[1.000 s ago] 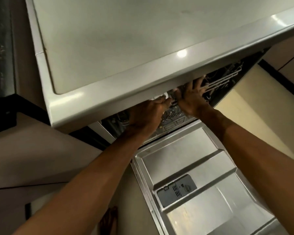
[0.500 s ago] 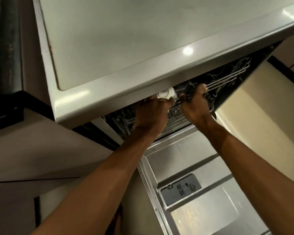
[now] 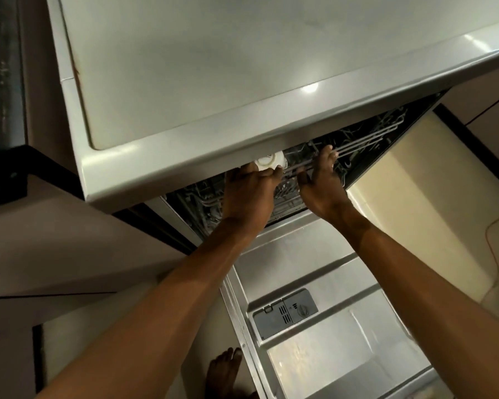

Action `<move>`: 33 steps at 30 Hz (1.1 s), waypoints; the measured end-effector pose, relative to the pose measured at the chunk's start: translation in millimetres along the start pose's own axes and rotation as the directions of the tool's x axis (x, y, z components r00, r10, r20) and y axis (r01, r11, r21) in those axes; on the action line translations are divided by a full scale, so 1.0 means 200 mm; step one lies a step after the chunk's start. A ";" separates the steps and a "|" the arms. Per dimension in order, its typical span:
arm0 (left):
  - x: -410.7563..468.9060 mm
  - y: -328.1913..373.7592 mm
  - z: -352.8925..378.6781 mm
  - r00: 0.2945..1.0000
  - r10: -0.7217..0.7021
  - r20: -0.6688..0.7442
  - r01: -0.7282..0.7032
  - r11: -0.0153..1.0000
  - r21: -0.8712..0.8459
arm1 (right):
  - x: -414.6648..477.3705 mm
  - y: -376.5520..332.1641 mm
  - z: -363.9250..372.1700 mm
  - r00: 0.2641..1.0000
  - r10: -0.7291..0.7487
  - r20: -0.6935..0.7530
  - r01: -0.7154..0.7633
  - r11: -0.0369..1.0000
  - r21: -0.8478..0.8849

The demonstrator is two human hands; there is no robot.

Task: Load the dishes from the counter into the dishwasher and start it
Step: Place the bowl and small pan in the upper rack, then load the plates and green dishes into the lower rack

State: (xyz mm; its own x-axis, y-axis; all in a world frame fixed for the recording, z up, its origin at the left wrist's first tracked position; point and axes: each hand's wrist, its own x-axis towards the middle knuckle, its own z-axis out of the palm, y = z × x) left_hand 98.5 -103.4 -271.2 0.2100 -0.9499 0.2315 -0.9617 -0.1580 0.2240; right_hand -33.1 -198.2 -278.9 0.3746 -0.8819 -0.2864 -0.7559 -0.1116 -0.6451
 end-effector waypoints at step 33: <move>-0.47 0.42 0.56 0.870 -0.412 0.270 0.429 0.903 -0.006 | -0.04 0.73 0.17 0.912 -0.267 0.312 0.398 0.765 -0.506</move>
State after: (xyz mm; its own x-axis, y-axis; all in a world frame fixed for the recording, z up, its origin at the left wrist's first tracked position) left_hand -20.9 -57.4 -380.3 0.5311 -0.8345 -0.1465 -0.7773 -0.5487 0.3078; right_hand -127.8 -191.5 -394.8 0.7110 -0.6312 -0.3098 -0.7014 -0.6679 -0.2489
